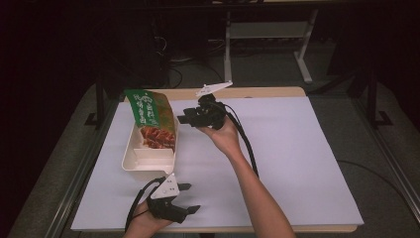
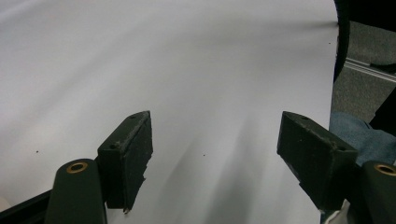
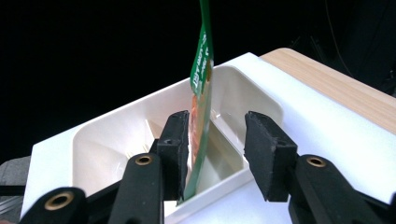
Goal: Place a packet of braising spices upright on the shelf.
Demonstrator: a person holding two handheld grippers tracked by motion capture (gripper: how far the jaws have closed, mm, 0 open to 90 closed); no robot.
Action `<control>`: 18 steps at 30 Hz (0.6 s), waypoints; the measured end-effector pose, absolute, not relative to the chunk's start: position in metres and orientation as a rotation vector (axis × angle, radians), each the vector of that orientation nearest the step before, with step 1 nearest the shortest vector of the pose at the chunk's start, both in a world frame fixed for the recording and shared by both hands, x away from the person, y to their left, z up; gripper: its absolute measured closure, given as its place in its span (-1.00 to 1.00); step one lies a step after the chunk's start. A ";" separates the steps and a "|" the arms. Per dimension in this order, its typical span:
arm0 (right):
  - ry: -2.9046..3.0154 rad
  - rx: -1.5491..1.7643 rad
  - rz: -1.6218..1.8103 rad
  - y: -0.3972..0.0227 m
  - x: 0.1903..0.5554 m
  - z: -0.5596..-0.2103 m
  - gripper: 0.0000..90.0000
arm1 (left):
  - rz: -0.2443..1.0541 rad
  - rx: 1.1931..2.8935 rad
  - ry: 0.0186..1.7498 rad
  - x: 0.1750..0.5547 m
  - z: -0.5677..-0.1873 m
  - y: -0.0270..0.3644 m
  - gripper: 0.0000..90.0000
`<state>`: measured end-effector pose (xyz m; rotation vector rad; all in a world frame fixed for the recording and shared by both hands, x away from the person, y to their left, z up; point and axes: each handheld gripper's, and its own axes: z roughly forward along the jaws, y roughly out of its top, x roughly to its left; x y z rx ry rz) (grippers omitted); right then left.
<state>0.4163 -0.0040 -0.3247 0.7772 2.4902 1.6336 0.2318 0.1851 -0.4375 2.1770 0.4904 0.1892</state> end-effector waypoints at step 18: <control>2.499 0.810 1.580 -0.041 0.404 -0.326 0.12 | 0.190 2.168 0.509 0.233 -0.437 0.186 -0.42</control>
